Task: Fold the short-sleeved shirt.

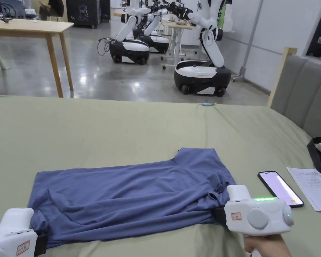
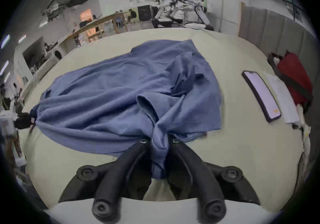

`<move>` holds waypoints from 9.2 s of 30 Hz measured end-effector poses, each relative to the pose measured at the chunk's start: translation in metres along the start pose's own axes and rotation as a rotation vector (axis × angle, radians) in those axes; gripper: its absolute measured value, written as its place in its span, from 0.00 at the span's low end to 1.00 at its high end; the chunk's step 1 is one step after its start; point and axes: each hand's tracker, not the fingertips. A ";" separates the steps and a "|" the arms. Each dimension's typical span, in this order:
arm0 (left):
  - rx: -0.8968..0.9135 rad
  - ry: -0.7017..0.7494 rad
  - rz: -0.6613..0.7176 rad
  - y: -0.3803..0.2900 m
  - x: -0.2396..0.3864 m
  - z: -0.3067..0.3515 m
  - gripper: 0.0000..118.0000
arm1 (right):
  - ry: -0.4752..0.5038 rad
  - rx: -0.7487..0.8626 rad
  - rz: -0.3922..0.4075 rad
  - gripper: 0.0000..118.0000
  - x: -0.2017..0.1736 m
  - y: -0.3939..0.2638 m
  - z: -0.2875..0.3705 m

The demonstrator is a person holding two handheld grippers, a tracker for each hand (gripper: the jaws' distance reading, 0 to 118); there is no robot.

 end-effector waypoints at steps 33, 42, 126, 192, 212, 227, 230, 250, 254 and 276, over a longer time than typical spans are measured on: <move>0.023 -0.140 0.026 -0.094 -0.030 0.133 0.98 | 0.159 0.047 -0.030 0.96 0.001 -0.126 0.198; 0.300 -0.189 0.174 -0.115 -0.031 0.239 0.00 | 0.109 0.366 -0.132 0.00 -0.016 -0.154 0.316; 0.184 -0.235 -0.047 -0.014 -0.053 0.134 0.03 | 0.118 0.206 0.088 0.01 0.033 -0.024 0.201; 0.102 -0.647 0.506 -0.103 -0.090 0.062 1.00 | 0.228 0.446 -0.061 0.00 -0.024 -0.144 0.330; 0.126 -0.492 0.428 -0.088 -0.111 0.058 0.13 | 0.200 0.410 -0.093 0.00 -0.019 -0.146 0.323; 0.174 -0.373 0.476 -0.061 -0.127 0.153 0.13 | 0.212 0.415 -0.095 0.00 -0.021 -0.139 0.316; 0.176 -0.435 0.434 -0.049 -0.083 0.157 0.13 | 0.221 0.406 -0.099 0.00 -0.023 -0.140 0.314; -0.024 -0.577 0.327 -0.050 0.019 0.070 0.86 | 0.181 0.383 -0.148 0.01 -0.013 -0.162 0.327; 0.163 -0.653 0.394 -0.043 -0.016 0.127 0.86 | 0.194 0.386 -0.135 0.01 -0.018 -0.158 0.328; 0.017 -0.600 0.302 -0.060 -0.004 0.045 0.00 | 0.299 0.452 -0.061 0.01 -0.040 -0.135 0.334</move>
